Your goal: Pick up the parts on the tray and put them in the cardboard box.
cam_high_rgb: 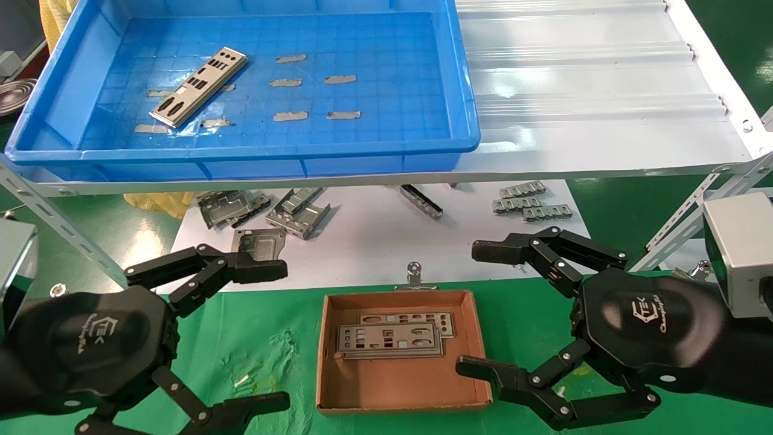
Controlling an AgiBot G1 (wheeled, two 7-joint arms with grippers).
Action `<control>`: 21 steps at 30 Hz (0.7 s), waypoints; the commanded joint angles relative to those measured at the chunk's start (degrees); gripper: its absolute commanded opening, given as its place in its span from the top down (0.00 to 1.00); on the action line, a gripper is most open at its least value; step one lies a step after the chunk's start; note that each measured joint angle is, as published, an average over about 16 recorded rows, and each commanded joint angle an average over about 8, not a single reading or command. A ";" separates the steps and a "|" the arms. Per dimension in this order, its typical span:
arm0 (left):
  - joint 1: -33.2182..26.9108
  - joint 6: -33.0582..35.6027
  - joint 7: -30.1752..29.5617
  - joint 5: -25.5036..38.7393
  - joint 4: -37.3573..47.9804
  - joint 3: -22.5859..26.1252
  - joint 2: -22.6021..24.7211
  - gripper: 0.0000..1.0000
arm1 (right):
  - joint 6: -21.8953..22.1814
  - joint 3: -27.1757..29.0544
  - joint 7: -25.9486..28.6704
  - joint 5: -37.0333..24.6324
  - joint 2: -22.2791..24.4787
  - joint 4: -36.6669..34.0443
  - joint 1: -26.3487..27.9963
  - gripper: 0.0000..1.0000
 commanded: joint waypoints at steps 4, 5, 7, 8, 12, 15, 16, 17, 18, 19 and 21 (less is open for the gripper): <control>0.00 0.00 0.00 0.00 0.00 0.00 0.00 0.00 | 0.00 0.00 0.00 0.00 0.00 0.00 0.00 0.00; 0.00 0.00 0.00 0.00 0.00 0.00 0.00 0.00 | 0.00 0.00 0.00 0.00 0.00 0.00 0.00 0.00; 0.00 0.00 0.00 0.00 0.00 0.00 0.00 0.00 | 0.00 0.00 0.00 0.00 0.00 0.00 0.00 0.00; 0.00 0.00 0.00 0.00 0.00 0.00 0.00 0.00 | 0.00 0.00 0.00 0.00 0.00 0.00 0.00 0.00; 0.00 0.00 0.00 0.00 0.00 0.00 0.00 0.00 | 0.00 0.00 0.00 0.00 0.00 0.00 0.00 0.00; 0.00 0.00 0.00 0.00 0.00 0.00 0.00 0.00 | 0.00 0.00 0.00 0.00 0.00 0.00 0.00 0.00; 0.00 0.00 0.00 0.00 0.00 0.00 0.00 0.00 | 0.00 0.00 0.00 0.00 0.00 0.00 0.00 0.00; 0.00 0.00 0.00 0.00 0.00 0.00 0.00 0.00 | 0.00 0.00 0.00 0.00 0.00 0.00 0.00 0.00; 0.00 0.00 0.00 0.00 0.00 0.00 0.00 0.00 | 0.00 0.00 0.00 0.00 0.00 0.00 0.00 0.00; 0.00 0.00 0.00 0.00 0.00 0.00 0.00 0.00 | 0.00 0.00 0.00 0.00 0.00 0.00 0.00 0.00; 0.00 0.00 0.00 0.00 0.00 0.00 0.00 0.00 | 0.00 0.00 0.00 0.00 0.00 0.00 0.00 0.00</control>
